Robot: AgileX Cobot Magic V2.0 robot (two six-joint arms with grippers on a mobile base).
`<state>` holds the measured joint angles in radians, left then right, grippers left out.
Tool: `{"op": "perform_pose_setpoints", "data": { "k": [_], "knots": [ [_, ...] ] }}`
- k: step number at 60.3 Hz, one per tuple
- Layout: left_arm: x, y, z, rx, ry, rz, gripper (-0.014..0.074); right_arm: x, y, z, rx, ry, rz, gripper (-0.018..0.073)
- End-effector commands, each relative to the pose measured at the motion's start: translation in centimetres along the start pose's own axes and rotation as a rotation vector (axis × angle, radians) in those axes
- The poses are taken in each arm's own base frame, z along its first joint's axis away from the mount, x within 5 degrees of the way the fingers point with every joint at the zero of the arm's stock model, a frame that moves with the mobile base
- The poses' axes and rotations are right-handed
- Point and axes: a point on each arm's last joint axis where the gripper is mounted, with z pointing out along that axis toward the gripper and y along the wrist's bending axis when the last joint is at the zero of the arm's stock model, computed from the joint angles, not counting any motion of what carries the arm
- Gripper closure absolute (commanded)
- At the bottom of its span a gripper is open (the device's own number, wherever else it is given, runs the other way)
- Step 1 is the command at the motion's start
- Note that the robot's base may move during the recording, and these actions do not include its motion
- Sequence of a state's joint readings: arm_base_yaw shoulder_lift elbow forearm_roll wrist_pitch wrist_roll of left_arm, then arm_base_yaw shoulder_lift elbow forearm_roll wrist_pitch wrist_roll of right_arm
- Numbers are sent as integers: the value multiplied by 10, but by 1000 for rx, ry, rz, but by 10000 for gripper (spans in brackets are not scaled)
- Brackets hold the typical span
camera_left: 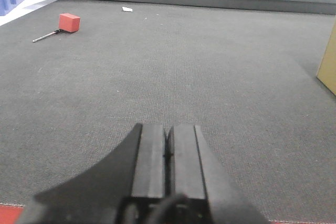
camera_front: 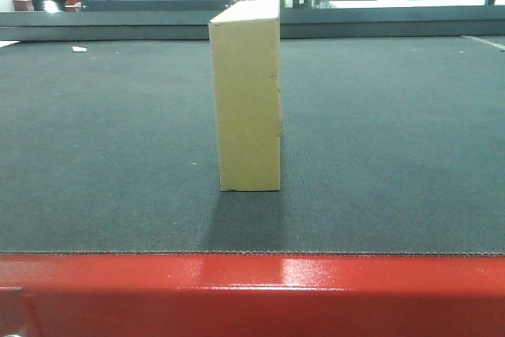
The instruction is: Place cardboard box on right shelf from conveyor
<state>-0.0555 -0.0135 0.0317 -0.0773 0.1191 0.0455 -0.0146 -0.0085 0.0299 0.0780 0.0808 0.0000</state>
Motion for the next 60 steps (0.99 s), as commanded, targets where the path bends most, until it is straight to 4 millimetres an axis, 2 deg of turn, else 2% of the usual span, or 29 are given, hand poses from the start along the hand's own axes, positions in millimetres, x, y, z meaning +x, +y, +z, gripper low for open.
{"op": "perform_pose_setpoints", "data": {
  "k": [1, 18, 25, 29, 35, 43, 50, 60],
  "knots": [
    [-6, 0, -1, 5, -91, -5, 713, -11, 0, -2, 4, -119, -13, 503],
    [-6, 0, -1, 5, -91, -5, 713, -14, 0, -3, 4, -152, -13, 503],
    [-6, 0, -1, 5, -91, -5, 713, -25, 0, -5, 3, -221, -13, 503],
    [-6, 0, -1, 5, -91, -5, 713, -42, 2, -9, 0, -271, -13, 503],
    [-6, 0, -1, 5, -91, -5, 712, -83, 5, -17, -8, -344, -13, 503],
    [-6, 0, -1, 5, -91, -5, 713, -127, 10, -13, -19, -288, -13, 482],
    [-6, 0, -1, 5, -91, -5, 713, -157, 14, 5, -43, -207, -10, 334],
    [-6, 0, -1, 5, -91, -5, 713, -188, 25, 48, -106, -72, -10, -17]
  ]
}}
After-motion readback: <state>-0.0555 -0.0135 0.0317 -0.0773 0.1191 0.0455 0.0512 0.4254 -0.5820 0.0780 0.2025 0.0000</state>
